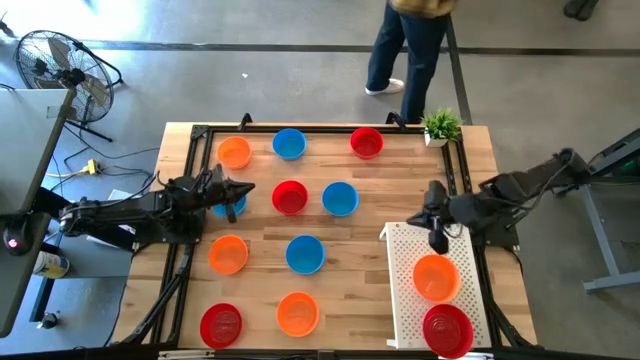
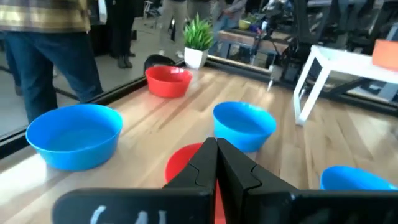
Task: Pick & Place Mini bowls
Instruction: Put the blue bowl on the shelf
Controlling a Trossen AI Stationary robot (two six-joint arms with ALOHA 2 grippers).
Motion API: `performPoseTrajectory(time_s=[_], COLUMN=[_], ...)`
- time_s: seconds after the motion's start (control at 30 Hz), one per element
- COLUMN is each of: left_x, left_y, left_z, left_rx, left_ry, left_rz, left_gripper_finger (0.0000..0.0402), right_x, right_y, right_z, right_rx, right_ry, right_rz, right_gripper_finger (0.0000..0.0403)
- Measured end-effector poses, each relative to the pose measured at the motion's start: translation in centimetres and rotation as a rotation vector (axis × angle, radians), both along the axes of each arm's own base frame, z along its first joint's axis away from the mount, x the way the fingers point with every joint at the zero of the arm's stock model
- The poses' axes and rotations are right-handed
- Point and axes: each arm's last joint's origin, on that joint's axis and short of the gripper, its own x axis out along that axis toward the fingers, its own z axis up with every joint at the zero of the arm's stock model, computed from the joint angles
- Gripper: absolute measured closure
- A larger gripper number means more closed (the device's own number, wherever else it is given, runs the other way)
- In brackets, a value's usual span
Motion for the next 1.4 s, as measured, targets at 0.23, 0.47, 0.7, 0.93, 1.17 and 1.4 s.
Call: performPoseTrajectory(time_s=[0.23,0.47,0.7,0.93,1.17,1.4], left_x=[1.4,3.2,3.8,6.2,9.5,11.7], left_y=[0.5,3.3,9.4,16.0,21.1,23.9], left_z=[0.8,3.2,5.0,5.9,5.4,3.6], left_rx=[-0.076,-0.143,-0.264,-0.384,-0.476,-0.521], left_ry=[0.095,0.15,0.189,0.284,0.483,0.598], left_rz=[0.104,0.233,0.251,0.283,0.263,0.265], left_gripper_finger=[0.0401,0.0402,0.0402,0.0393,0.0313,0.0233], right_x=[1.3,2.2,2.4,2.4,2.4,2.4], right_y=[-2.4,-4.4,-5.7,-6.5,-6.6,-6.5], right_z=[-2.6,-3.4,-4.4,-5.2,-5.2,-5.2], right_rx=[-0.063,-0.154,-0.204,-0.201,-0.223,-0.23], right_ry=[-0.103,-0.169,-0.19,-0.198,-0.194,-0.193], right_rz=[0.015,-0.046,-0.072,-0.089,-0.075,-0.06], right_gripper_finger=[0.0402,0.0402,0.0402,0.0402,0.0402,0.0402])
